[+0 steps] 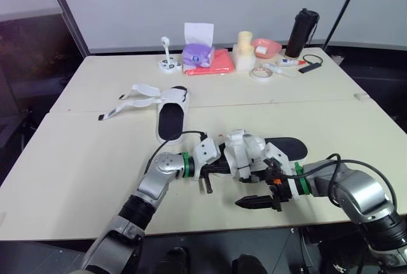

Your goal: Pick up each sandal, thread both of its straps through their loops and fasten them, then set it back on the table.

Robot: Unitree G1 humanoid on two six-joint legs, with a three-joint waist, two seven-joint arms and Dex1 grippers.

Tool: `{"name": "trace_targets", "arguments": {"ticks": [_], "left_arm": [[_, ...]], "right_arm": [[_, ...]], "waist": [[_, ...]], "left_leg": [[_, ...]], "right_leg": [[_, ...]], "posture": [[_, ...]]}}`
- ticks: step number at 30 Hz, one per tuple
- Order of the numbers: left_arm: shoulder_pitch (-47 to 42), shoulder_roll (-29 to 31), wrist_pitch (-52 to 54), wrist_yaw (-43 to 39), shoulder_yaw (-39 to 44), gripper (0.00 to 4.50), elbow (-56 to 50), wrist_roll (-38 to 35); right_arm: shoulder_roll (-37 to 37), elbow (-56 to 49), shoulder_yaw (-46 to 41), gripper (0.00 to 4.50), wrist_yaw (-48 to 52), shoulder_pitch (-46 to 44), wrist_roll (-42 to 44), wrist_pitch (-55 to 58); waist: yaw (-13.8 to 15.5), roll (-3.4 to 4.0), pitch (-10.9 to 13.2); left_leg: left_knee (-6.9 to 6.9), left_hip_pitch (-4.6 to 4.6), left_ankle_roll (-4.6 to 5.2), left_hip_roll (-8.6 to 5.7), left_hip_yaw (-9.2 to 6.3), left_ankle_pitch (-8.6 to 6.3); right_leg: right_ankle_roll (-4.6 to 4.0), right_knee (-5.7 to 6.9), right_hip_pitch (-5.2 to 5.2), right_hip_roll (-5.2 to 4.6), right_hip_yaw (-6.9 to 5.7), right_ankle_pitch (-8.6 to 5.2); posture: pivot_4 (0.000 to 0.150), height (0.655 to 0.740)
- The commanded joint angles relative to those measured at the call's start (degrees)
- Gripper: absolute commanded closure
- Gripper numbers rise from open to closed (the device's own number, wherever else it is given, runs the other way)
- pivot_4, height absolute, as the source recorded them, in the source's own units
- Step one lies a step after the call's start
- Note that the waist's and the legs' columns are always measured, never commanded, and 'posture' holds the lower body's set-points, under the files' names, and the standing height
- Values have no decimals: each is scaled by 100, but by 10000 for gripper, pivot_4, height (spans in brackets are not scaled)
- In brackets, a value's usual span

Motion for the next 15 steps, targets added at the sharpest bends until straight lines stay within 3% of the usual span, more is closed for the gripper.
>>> {"name": "trace_targets", "arguments": {"ticks": [1, 13, 15], "left_arm": [[64, 8, 60, -13, -79, 45000, -39, 45], [77, -10, 52, -9, -111, 45000, -68, 62], [89, -11, 62, -3, -113, 45000, -89, 63]], "right_arm": [[47, -221, -183, 403, -40, -64, 195, -9], [119, 307, 87, 403, -161, -413, 2, 36], [96, 382, 173, 8096, -153, -453, -77, 28]], "waist": [[13, 0, 0], [25, 0, 0], [29, 0, 0]], "left_leg": [[-1, 0, 0, 0, 0, 0], [-1, 0, 0, 1, 0, 0], [-1, 0, 0, 1, 0, 0]], "right_leg": [[0, 1, -2, 2, -1, 0], [-1, 2, -2, 3, -1, 0], [-1, 2, -2, 3, -1, 0]], "posture": [[1500, 7400], [1500, 7400], [1500, 7400]]}}
